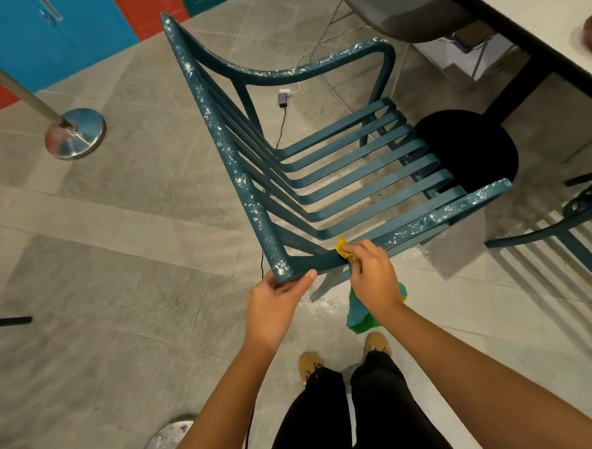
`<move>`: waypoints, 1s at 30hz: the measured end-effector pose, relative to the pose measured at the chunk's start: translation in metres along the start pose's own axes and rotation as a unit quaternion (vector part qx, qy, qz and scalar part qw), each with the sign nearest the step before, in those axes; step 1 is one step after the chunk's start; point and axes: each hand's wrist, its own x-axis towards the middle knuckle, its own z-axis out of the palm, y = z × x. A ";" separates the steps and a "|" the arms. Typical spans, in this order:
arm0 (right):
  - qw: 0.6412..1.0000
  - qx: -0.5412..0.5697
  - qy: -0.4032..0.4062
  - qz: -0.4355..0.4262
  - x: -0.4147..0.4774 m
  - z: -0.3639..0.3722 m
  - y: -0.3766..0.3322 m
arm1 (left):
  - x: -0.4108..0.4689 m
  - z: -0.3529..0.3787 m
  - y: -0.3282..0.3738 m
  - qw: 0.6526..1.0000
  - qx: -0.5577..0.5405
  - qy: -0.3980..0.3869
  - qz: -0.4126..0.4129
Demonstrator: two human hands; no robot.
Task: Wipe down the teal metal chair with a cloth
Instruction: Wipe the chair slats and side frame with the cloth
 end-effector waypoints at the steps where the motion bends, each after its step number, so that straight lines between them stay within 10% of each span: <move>1: 1.000 -0.012 -0.002 0.009 0.002 0.001 0.005 | 0.000 0.000 0.000 1.000 0.003 0.003 -0.001; 18: 0.998 -0.007 -0.053 0.039 0.030 -0.020 0.049 | -0.013 0.016 -0.003 0.999 0.045 0.020 -0.008; 30: 0.975 -0.092 -0.123 -0.162 0.002 -0.021 0.040 | -0.035 0.070 0.002 0.993 0.116 0.022 0.029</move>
